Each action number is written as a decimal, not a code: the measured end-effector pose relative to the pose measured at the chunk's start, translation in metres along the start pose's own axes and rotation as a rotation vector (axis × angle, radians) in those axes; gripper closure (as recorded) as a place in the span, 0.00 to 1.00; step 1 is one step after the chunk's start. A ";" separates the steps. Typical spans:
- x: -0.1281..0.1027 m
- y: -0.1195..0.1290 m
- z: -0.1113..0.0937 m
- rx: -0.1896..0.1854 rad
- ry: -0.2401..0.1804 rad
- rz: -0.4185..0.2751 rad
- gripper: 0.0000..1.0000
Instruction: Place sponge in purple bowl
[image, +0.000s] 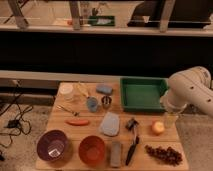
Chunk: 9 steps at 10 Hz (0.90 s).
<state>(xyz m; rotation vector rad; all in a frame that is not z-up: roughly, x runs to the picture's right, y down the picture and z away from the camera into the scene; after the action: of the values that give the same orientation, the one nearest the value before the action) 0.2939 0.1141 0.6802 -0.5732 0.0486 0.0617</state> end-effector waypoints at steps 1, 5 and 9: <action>0.000 0.000 0.000 0.000 0.000 0.000 0.20; 0.000 0.000 0.000 0.000 0.000 0.000 0.20; -0.006 0.007 -0.001 -0.009 -0.009 -0.008 0.20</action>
<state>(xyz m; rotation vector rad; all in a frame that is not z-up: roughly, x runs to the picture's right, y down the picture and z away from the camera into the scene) 0.2877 0.1190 0.6760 -0.5817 0.0372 0.0563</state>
